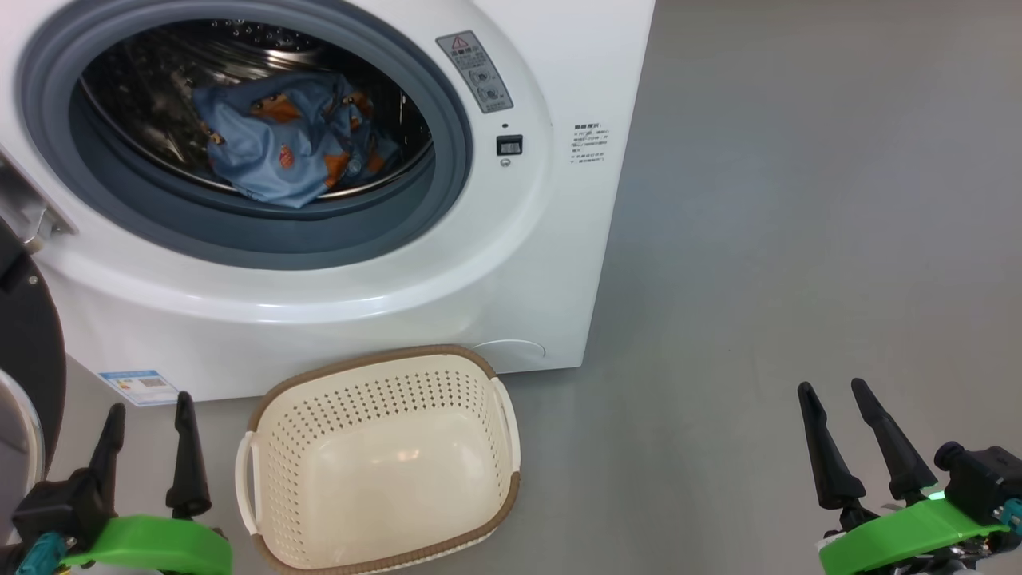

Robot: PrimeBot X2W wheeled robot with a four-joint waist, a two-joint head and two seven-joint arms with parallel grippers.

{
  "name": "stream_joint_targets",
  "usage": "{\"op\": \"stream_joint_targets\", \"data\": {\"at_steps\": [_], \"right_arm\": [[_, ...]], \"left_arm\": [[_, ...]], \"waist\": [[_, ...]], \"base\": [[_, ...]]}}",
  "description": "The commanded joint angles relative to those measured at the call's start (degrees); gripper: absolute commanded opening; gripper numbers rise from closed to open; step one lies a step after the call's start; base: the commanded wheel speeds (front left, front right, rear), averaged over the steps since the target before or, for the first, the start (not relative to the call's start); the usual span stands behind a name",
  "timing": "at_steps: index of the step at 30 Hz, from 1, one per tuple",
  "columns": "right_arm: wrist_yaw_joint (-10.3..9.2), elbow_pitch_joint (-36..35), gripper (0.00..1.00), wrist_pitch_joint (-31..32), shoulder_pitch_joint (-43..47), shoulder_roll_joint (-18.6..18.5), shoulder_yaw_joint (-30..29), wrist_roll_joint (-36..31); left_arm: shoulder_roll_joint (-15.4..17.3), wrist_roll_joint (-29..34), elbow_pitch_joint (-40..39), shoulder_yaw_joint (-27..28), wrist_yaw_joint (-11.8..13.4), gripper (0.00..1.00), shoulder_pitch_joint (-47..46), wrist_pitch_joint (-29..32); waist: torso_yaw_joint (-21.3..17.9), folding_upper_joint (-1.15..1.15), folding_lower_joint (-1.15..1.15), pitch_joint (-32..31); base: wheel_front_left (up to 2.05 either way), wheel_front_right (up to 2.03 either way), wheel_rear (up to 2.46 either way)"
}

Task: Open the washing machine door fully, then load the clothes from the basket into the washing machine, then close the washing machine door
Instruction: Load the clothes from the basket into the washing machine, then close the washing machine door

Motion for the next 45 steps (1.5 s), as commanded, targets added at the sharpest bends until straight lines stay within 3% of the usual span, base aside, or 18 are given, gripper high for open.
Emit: {"op": "stream_joint_targets", "data": {"at_steps": [1, 26, 45], "right_arm": [[0.09, -1.38, 1.0, -0.27, 0.39, -1.04, 0.97, 0.59], [0.09, -1.87, 1.0, -0.27, 1.02, -0.96, 0.24, 0.47], [0.09, -1.9, 1.0, -0.27, 1.51, -1.58, 0.31, 0.53]], "left_arm": [[1.3, 0.47, -1.89, 2.14, -0.09, 1.0, -0.01, -0.32], [1.2, -0.01, -3.57, 1.53, -0.09, 1.0, 1.3, -0.32], [0.98, -0.58, -4.34, 0.45, -0.09, 1.0, 2.49, -0.32]], "waist": [[0.05, 0.0, 0.0, -0.15], [0.41, 0.0, 0.0, -0.45], [0.89, 0.0, 0.0, -1.13]], "base": [[0.0, 0.0, 0.0], [-0.02, 0.02, 0.0], [-0.83, 0.83, 0.0]]}}
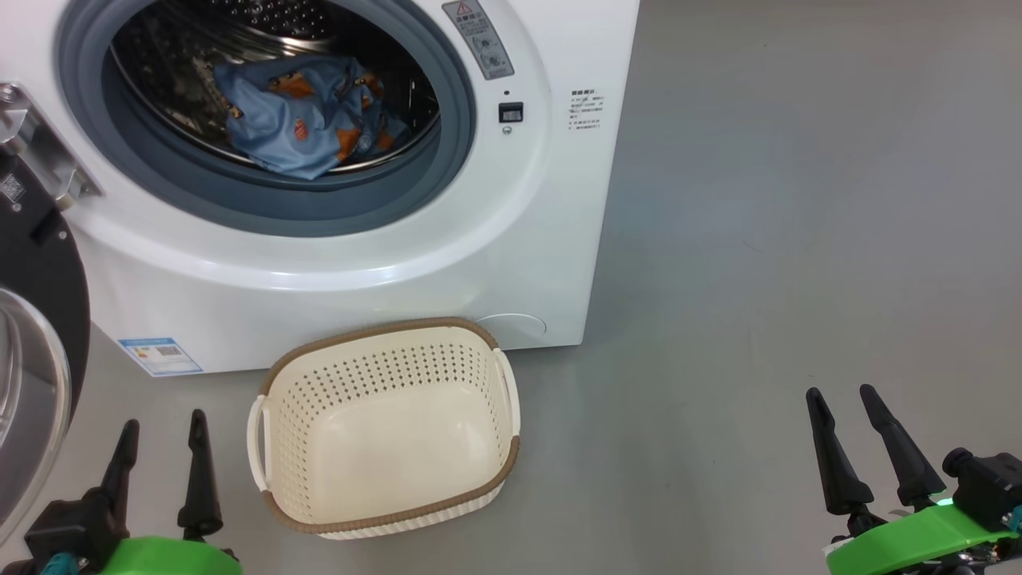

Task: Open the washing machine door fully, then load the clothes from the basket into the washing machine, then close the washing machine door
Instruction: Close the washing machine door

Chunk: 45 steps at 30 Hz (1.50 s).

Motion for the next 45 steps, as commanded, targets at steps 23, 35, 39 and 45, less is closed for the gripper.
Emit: {"op": "stream_joint_targets", "data": {"at_steps": [23, 35, 39, 45], "right_arm": [[0.09, -0.91, 1.0, -0.27, -2.73, -2.57, 5.66, 0.48], [0.09, 0.45, 1.0, -0.27, -5.91, -4.28, 9.47, 1.09], [0.09, 0.6, 1.0, -0.27, -6.23, -4.43, 10.12, 1.17], [0.09, 0.83, 1.0, -0.27, -6.31, -4.63, 10.92, 1.34]], "left_arm": [[-1.04, -1.56, -3.24, 3.78, -0.09, 1.0, 0.67, -0.32], [-1.68, -3.02, -3.11, 4.67, -0.09, 1.0, 1.13, -0.32], [-1.69, -4.02, -2.97, 4.66, 0.22, 1.0, 1.41, -0.32], [-1.7, -4.85, -3.15, 4.43, 0.73, 1.0, 2.05, -0.32]], "waist": [[11.01, 0.0, 0.0, 0.83], [21.54, 0.0, 0.0, 0.27], [23.89, 0.0, 0.0, 0.02], [26.79, 0.0, 0.0, -0.38]], "base": [[0.0, 0.0, 0.0], [0.0, 0.0, 0.0], [0.0, 0.0, 0.0], [0.0, 0.0, 0.0]]}}
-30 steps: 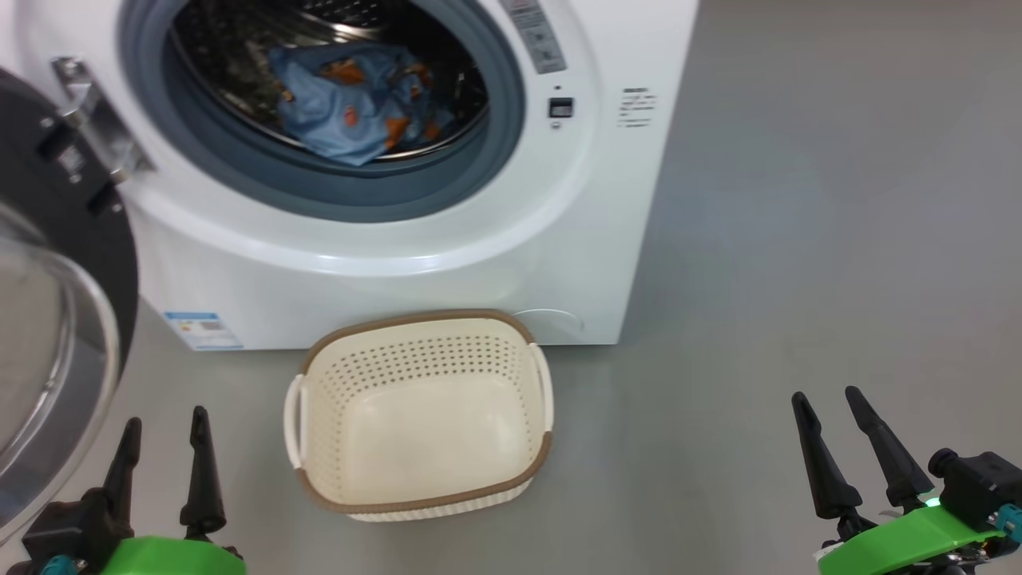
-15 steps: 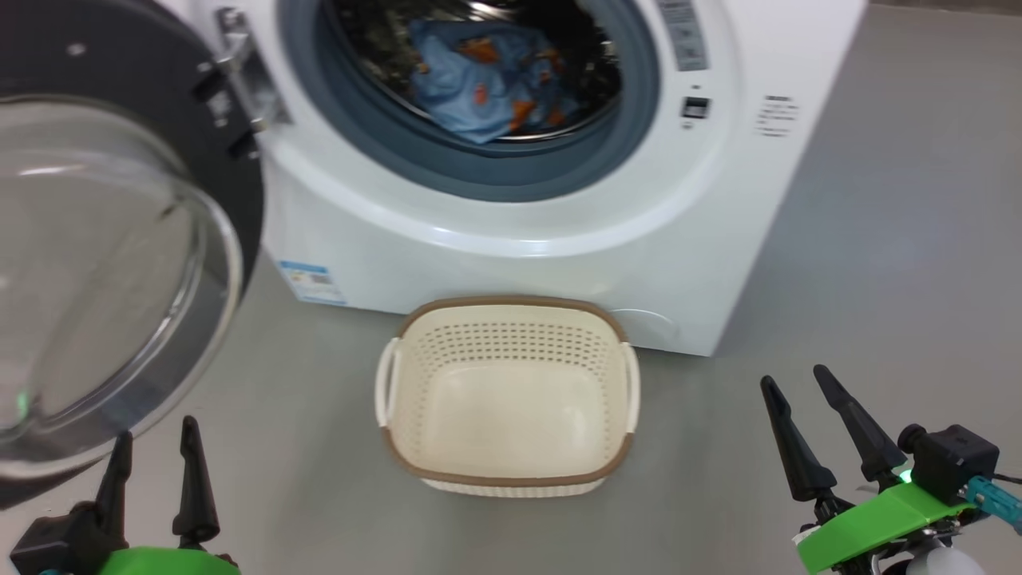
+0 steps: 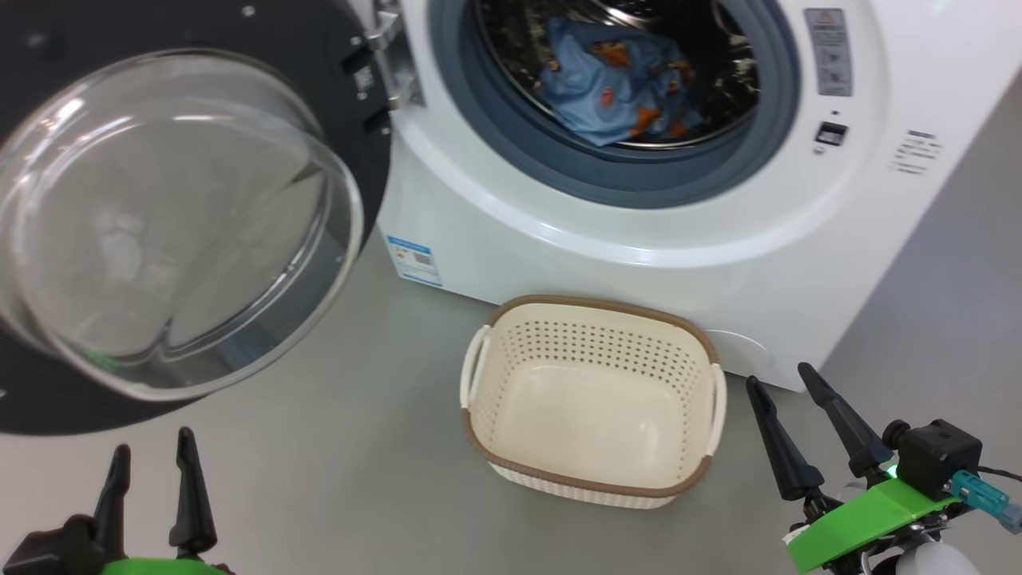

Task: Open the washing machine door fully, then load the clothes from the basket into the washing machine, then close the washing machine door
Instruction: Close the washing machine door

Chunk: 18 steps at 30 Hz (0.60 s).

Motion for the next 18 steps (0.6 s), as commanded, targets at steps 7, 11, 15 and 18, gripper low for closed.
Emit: {"op": "stream_joint_targets", "data": {"at_steps": [7, 11, 15, 18], "right_arm": [[0.09, -0.82, 1.0, -0.27, -1.56, -1.3, 2.37, 1.34], [0.09, -0.72, 1.0, -0.27, -1.51, -1.48, 2.67, 1.46], [0.09, -0.66, 1.0, -0.27, -1.5, -1.4, 3.01, 1.51], [0.09, -0.66, 1.0, -0.27, -1.49, -1.36, 3.21, 1.55]], "left_arm": [[0.81, -1.21, -2.02, 1.96, 1.01, 1.0, 0.44, -0.32], [0.81, -1.43, -2.26, 1.85, 1.24, 1.0, 0.84, -0.32], [0.81, -1.55, -2.48, 1.7, 1.4, 1.0, 1.3, -0.32], [0.81, -1.63, -2.59, 1.54, 1.49, 1.0, 1.53, -0.32]], "waist": [[3.55, 0.0, 0.0, -0.71], [4.4, 0.0, 0.0, -0.95], [5.02, 0.0, 0.0, -1.17], [5.3, 0.0, 0.0, -1.17]], "base": [[0.0, 0.0, 0.0], [0.0, 0.0, 0.0], [0.0, 0.0, 0.0], [0.0, 0.0, 0.0]]}}
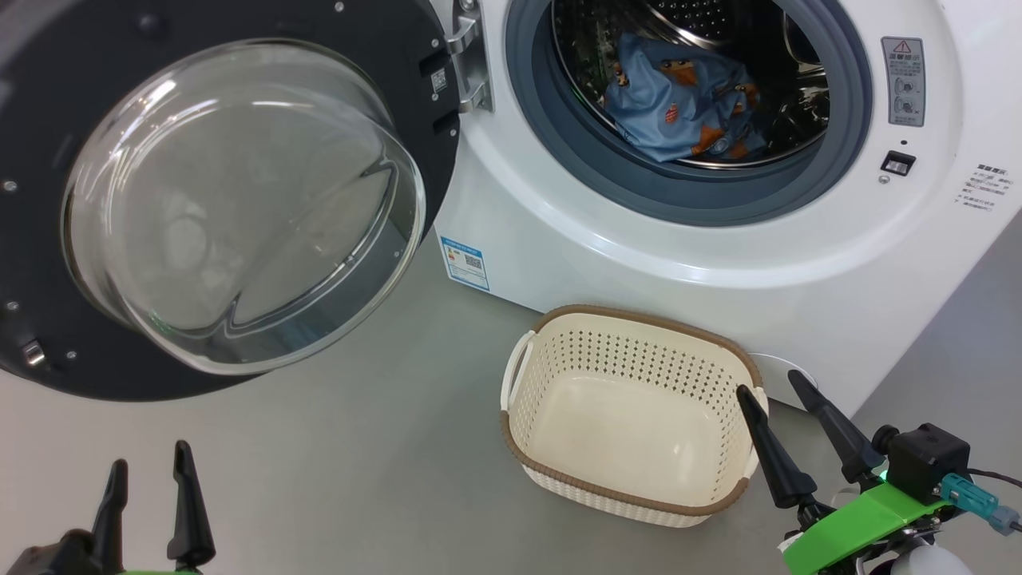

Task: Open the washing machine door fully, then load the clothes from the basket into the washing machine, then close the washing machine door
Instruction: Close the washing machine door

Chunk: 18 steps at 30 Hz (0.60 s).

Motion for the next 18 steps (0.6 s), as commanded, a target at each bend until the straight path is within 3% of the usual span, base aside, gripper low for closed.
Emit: {"op": "stream_joint_targets", "data": {"at_steps": [1, 11, 12, 13, 14, 15, 17, 18], "right_arm": [[0.09, -1.2, 1.0, -0.27, -1.48, -0.5, 1.44, 1.41], [0.09, -1.23, 1.0, -0.27, -1.43, -0.72, 1.76, 1.63], [0.09, -1.24, 1.0, -0.27, -1.43, -0.7, 1.75, 1.61], [0.09, -1.26, 1.0, -0.27, -1.43, -0.66, 1.73, 1.57], [0.09, -1.29, 1.0, -0.27, -1.42, -0.61, 1.68, 1.53], [0.09, -1.34, 1.0, -0.27, -1.39, -0.56, 1.6, 1.49], [0.09, -1.46, 1.0, -0.27, -1.42, -0.51, 1.42, 1.39], [0.09, -1.49, 1.0, -0.27, -1.43, -0.48, 1.33, 1.35]], "left_arm": [[0.82, -0.19, -1.78, 1.64, 0.38, 1.0, -0.11, -0.33], [0.82, -1.11, -2.11, 1.71, 0.81, 1.0, -0.06, -0.33], [0.82, -1.16, -2.2, 1.8, 0.85, 0.94, -0.18, -0.33], [0.82, -1.29, -2.31, 1.95, 0.87, 0.66, -0.36, -0.33], [0.82, -1.41, -2.41, 2.14, 0.85, 0.46, -0.57, -0.33], [0.82, -1.59, -2.64, 2.39, 0.78, 0.35, -0.85, -0.33], [0.82, -1.79, -3.47, 2.97, 0.54, 0.0, -1.47, -0.33], [0.82, -2.01, -3.93, 3.39, 0.37, 0.0, -1.87, -0.33]], "waist": [[0.22, 0.0, 0.0, 0.04], [0.02, 0.0, 0.0, 0.2], [0.0, 0.0, 0.0, 0.26], [0.0, 0.0, 0.0, 0.36], [0.02, 0.0, 0.0, 0.45], [0.06, 0.0, 0.0, 0.58], [0.12, 0.0, 0.0, 0.99], [0.16, 0.0, 0.0, 1.14]], "base": [[0.0, 0.0, 0.0], [0.0, 0.0, 0.0], [0.0, 0.0, 0.0], [0.0, 0.0, 0.0], [0.0, 0.0, 0.0], [0.0, 0.0, 0.0], [0.0, 0.0, 0.0], [0.0, 0.0, 0.0]]}}
